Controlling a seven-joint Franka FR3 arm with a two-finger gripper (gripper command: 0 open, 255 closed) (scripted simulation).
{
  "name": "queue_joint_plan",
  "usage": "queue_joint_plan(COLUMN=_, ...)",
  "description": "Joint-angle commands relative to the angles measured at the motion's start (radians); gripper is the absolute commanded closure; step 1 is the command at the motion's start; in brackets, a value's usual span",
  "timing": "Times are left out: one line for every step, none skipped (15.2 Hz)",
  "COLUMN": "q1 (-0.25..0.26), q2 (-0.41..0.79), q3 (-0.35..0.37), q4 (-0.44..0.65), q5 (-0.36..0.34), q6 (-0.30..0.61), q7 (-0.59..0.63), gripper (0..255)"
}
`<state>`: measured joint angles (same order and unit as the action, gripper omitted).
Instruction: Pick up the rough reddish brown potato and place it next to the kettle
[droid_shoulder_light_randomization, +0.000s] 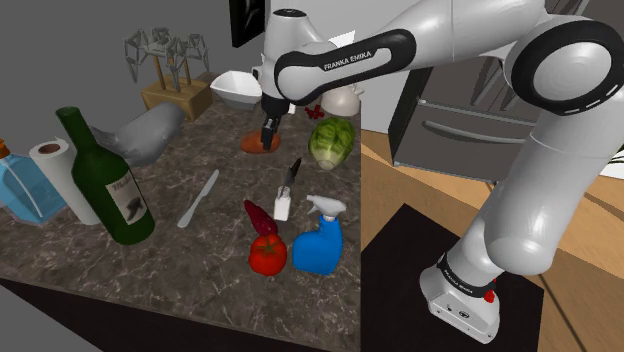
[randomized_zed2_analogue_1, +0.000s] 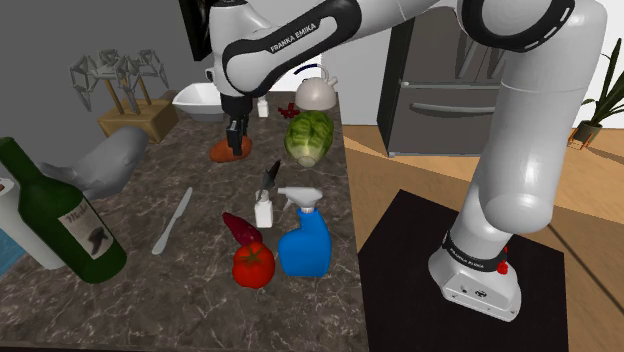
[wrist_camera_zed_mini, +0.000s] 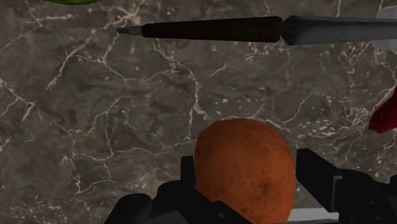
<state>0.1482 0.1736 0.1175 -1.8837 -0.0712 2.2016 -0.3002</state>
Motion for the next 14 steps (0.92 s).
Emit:
queue_joint_plan(q1=-0.001, q2=-0.007, q3=0.000, q4=0.017, q5=0.002, q6=-0.025, q7=-0.003, gripper=255)
queue_joint_plan(q1=-0.001, q2=-0.011, q3=0.000, q4=0.026, q5=0.003, q6=-0.037, q7=-0.004, gripper=255)
queue_joint_plan(q1=-0.001, q2=-0.015, q3=0.000, q4=0.034, q5=0.004, q6=-0.050, q7=-0.005, gripper=255)
queue_joint_plan(q1=-0.001, q2=-0.019, q3=0.001, q4=0.043, q5=0.005, q6=-0.062, q7=-0.006, gripper=255)
queue_joint_plan(q1=-0.001, q2=-0.022, q3=0.001, q4=0.053, q5=0.006, q6=-0.075, q7=-0.007, gripper=255)
queue_joint_plan(q1=-0.001, q2=-0.025, q3=0.001, q4=0.062, q5=0.007, q6=-0.087, q7=-0.008, gripper=255)
queue_joint_plan(q1=-0.001, q2=-0.028, q3=0.001, q4=0.072, q5=0.008, q6=-0.100, q7=-0.009, gripper=255)
queue_joint_plan(q1=-0.001, q2=-0.031, q3=0.001, q4=0.082, q5=0.009, q6=-0.113, q7=-0.010, gripper=255)
queue_joint_plan(q1=-0.001, q2=-0.034, q3=0.001, q4=0.092, q5=0.010, q6=-0.125, q7=-0.011, gripper=255)
queue_joint_plan(q1=-0.001, q2=-0.036, q3=0.002, q4=0.102, q5=0.010, q6=-0.138, q7=-0.012, gripper=255)
queue_joint_plan(q1=-0.001, q2=-0.038, q3=0.002, q4=0.113, q5=0.011, q6=-0.151, q7=-0.012, gripper=255)
queue_joint_plan(q1=-0.001, q2=-0.040, q3=0.002, q4=0.124, q5=0.011, q6=-0.164, q7=-0.013, gripper=255)
queue_joint_plan(q1=-0.001, q2=-0.042, q3=0.002, q4=0.135, q5=0.012, q6=-0.177, q7=-0.014, gripper=255)
queue_joint_plan(q1=-0.001, q2=-0.043, q3=0.002, q4=0.147, q5=0.013, q6=-0.190, q7=-0.015, gripper=255)
